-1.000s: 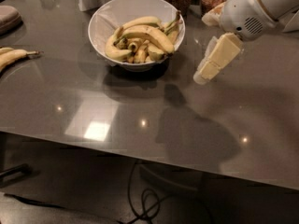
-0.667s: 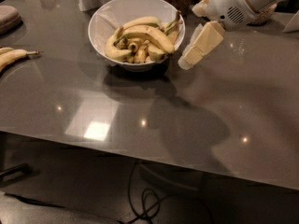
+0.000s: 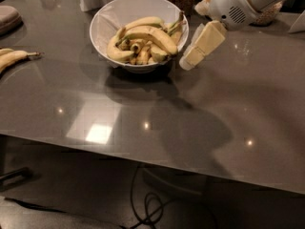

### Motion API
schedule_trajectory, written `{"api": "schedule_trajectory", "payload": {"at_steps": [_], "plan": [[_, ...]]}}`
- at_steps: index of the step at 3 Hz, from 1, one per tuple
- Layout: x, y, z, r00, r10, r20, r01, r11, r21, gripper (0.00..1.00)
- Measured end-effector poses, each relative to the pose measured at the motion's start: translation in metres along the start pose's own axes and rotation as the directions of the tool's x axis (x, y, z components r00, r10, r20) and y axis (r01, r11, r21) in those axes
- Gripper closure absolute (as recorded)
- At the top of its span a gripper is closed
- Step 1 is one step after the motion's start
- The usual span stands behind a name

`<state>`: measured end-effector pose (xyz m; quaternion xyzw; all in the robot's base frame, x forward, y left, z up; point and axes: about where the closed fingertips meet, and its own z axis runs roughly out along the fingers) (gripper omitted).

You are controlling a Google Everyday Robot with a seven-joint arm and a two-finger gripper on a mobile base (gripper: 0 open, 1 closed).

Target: Pick banana from white bowl

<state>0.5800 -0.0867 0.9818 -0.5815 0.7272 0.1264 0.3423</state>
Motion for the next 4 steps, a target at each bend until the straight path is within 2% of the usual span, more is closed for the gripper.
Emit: {"api": "schedule_trajectory", "payload": {"at_steps": [1,2,3,4], "plan": [[-0.001,-0.002,0.001,1.000,-0.001,-0.001,0.001,0.9999,0.010,0.00],[-0.003,-0.023,0.014,0.999,0.046,0.011,-0.047,0.9959,0.078,0.00],[-0.004,-0.053,0.038,0.992,0.121,0.030,-0.125,0.9803,0.153,0.00],[-0.009,-0.080,0.062,0.983,0.177,0.049,-0.183,0.9667,0.179,0.00]]}}
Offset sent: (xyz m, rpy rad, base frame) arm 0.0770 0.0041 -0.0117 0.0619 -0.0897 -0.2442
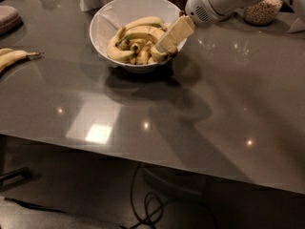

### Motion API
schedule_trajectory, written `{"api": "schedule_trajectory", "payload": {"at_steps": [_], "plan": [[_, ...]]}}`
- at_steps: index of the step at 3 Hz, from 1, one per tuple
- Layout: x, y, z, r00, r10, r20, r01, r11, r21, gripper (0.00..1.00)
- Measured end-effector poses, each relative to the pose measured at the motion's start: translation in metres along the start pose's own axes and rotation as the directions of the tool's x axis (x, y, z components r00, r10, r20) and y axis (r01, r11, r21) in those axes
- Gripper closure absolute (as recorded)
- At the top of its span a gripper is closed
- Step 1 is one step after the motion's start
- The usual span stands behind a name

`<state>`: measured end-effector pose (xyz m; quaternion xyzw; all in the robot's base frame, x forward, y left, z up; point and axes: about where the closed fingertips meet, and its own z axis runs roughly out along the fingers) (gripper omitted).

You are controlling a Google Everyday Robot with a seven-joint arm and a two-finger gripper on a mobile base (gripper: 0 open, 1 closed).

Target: Pick banana from white bowl

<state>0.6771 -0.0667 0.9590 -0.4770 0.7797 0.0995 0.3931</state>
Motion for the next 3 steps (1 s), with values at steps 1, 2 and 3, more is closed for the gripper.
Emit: {"api": "schedule_trajectory", "payload": {"at_steps": [1,2,3], "plan": [[-0.008,-0.010,0.019,0.999,0.030,0.011,-0.030,0.9995,0.002,0.01],[-0.028,-0.007,0.029,0.999,0.030,0.034,-0.029,0.9993,-0.021,0.09],[-0.046,-0.002,0.037,0.998,0.020,0.053,-0.017,0.9988,-0.045,0.22]]}}
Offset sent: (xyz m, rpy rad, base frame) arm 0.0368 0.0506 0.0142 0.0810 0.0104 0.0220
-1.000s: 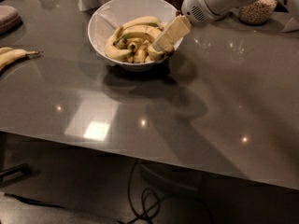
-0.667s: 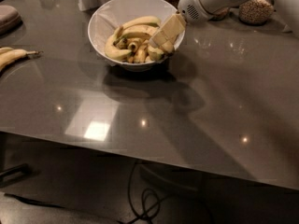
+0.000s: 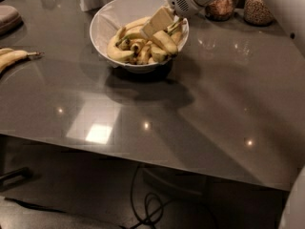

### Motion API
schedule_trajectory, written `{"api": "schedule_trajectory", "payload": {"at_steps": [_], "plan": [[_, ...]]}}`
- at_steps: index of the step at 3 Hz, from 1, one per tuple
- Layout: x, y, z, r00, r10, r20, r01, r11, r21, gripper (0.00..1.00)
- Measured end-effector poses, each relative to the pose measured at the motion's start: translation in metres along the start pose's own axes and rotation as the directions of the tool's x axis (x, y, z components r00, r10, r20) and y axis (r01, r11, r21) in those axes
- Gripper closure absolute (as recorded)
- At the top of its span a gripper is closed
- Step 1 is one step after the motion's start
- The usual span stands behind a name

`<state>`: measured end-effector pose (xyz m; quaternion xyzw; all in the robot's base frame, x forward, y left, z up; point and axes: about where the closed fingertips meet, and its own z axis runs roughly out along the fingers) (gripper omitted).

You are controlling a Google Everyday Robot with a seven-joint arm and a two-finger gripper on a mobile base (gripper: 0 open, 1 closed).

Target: Pick banana from white bowl

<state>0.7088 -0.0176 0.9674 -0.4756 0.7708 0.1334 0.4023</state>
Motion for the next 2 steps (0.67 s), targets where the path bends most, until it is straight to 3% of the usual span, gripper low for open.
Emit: {"api": "schedule_trajectory", "payload": {"at_steps": [2], "plan": [[-0.0038,0.0023,0.0108,1.000,0.003,-0.002,-0.003,0.9998,-0.020,0.37]]}}
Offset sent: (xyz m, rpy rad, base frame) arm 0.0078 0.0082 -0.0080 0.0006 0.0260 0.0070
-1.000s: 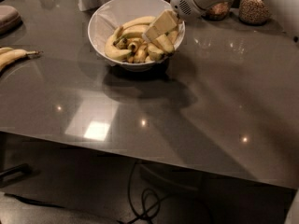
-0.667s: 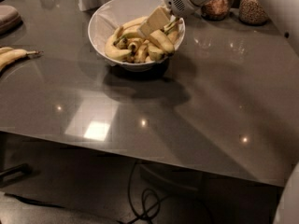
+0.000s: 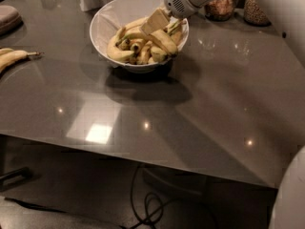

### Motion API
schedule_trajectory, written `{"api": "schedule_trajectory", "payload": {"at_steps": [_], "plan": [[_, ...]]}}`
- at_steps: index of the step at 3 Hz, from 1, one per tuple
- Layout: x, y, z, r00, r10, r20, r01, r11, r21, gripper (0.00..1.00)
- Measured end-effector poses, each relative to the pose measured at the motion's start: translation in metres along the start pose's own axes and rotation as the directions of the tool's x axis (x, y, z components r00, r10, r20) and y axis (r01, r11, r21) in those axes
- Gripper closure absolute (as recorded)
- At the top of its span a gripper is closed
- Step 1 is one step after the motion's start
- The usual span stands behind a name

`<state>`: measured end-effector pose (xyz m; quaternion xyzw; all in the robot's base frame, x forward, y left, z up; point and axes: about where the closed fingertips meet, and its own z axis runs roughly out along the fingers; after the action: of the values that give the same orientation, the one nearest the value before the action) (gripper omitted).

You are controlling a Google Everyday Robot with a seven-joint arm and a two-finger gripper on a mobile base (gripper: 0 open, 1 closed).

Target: Pick banana from white bowl

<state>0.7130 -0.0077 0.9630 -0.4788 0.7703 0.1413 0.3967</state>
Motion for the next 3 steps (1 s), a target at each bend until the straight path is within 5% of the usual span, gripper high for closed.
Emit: {"api": "schedule_trajectory", "payload": {"at_steps": [3], "plan": [[0.021,-0.002,0.016,0.997,0.032,-0.071,-0.033,0.9993,-0.017,0.37]]}}
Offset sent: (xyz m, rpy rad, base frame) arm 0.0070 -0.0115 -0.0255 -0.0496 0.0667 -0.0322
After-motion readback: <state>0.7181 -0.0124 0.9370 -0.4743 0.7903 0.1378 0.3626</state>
